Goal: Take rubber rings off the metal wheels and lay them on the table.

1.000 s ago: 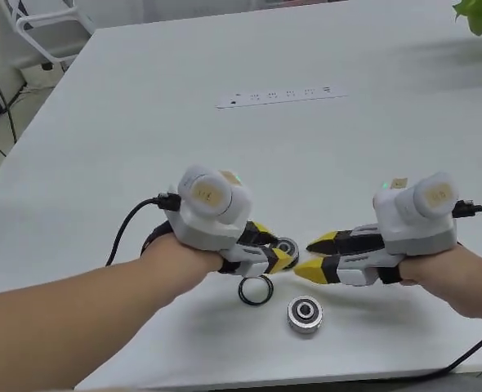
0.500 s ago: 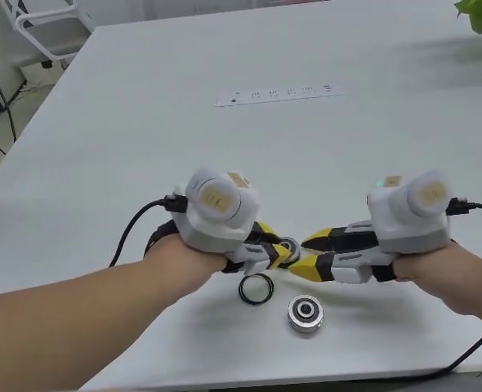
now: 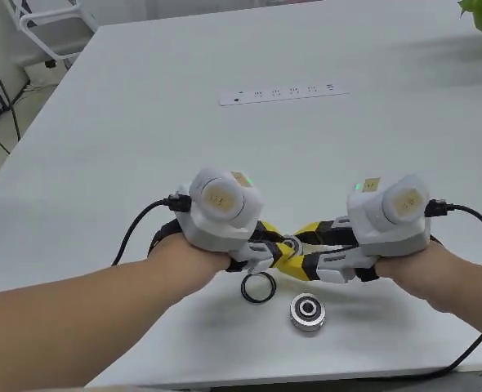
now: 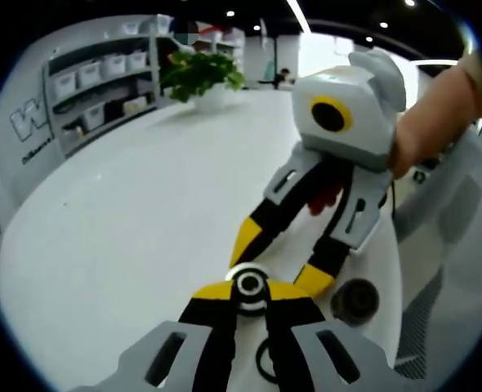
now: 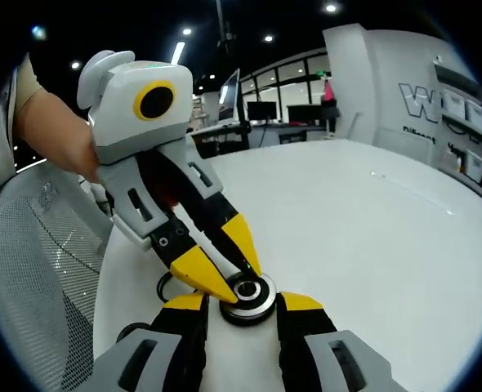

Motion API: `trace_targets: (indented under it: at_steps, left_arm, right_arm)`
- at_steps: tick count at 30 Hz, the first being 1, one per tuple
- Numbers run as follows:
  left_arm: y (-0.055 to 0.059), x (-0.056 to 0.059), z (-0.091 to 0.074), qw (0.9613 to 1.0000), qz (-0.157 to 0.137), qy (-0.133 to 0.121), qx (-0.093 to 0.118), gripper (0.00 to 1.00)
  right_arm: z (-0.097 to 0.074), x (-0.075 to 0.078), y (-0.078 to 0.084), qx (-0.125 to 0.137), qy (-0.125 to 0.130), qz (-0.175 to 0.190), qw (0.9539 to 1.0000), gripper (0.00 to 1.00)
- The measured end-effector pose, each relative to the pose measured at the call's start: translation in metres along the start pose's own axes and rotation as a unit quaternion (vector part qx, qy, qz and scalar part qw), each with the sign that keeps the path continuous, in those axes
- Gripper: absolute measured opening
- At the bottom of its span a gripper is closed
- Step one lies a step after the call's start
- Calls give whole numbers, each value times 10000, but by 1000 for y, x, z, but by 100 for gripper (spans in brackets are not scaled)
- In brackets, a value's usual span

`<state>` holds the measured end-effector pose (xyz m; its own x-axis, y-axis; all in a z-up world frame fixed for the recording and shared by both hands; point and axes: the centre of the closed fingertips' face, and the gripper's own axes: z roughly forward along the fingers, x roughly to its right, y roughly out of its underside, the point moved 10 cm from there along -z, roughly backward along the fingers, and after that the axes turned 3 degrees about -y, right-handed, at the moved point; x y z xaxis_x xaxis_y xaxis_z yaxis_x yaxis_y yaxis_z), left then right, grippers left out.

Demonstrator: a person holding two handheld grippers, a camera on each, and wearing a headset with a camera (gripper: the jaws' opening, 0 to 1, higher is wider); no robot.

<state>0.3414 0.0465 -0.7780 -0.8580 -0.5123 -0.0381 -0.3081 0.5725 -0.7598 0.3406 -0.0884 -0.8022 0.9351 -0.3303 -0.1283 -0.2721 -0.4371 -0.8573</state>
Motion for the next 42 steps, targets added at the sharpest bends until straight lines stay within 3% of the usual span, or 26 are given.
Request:
trace_targets:
  at_steps: [21, 38, 42]
  left_arm:
    - [1, 2, 0, 10000, -38, -37, 25, 14]
    - [1, 3, -1, 9999, -106, -67, 28, 14]
    - [1, 3, -1, 9999, -100, -69, 26, 14]
  right_arm:
    - [-14, 2, 9, -62, 83, 93, 9999, 16]
    - [-15, 2, 10, -85, 99, 127, 9998, 11]
    - [-17, 3, 12, -90, 132, 135, 9998, 4]
